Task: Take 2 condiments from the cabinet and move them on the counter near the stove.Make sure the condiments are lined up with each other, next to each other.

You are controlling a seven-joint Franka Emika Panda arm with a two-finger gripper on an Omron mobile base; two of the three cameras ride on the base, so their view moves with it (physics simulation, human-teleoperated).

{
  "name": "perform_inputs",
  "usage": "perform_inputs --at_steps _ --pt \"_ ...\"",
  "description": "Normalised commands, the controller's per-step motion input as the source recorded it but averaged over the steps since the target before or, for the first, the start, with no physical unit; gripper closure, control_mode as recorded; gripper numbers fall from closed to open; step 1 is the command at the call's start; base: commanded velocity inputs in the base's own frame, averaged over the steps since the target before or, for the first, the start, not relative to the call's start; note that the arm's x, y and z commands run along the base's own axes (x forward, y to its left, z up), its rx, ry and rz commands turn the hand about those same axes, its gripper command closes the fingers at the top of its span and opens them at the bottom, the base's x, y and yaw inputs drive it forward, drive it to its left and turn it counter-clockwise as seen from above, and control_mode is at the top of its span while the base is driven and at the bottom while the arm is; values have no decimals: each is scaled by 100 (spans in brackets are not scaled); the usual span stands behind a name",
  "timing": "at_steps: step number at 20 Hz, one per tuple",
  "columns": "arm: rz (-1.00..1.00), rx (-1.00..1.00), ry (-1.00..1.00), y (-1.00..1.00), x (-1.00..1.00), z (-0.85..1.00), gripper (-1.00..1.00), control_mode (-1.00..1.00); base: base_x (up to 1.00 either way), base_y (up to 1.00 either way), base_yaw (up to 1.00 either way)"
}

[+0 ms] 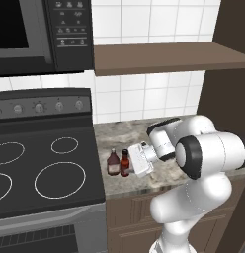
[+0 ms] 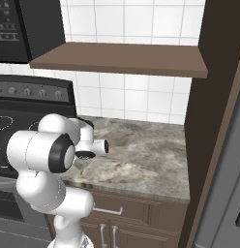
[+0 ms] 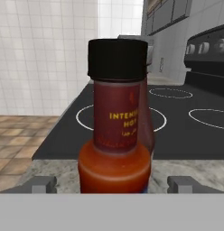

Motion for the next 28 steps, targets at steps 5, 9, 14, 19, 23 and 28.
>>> perform_inputs --at_steps 5,9,14,19,23,28 --pt "0 0 -2 0 0 0 -100 -100 0 0 0" --pt "0 0 -2 -1 -12 0 -100 -100 0 0 0" --pt "0 0 -4 -11 -29 14 -100 -100 0 0 0" --pt "0 4 -8 -40 -28 54 -100 -100 0 0 0" --pt "0 7 -9 -36 -21 78 -100 -100 0 0 0" --pt "-1 6 -8 -28 -19 68 -100 -100 0 0 0"
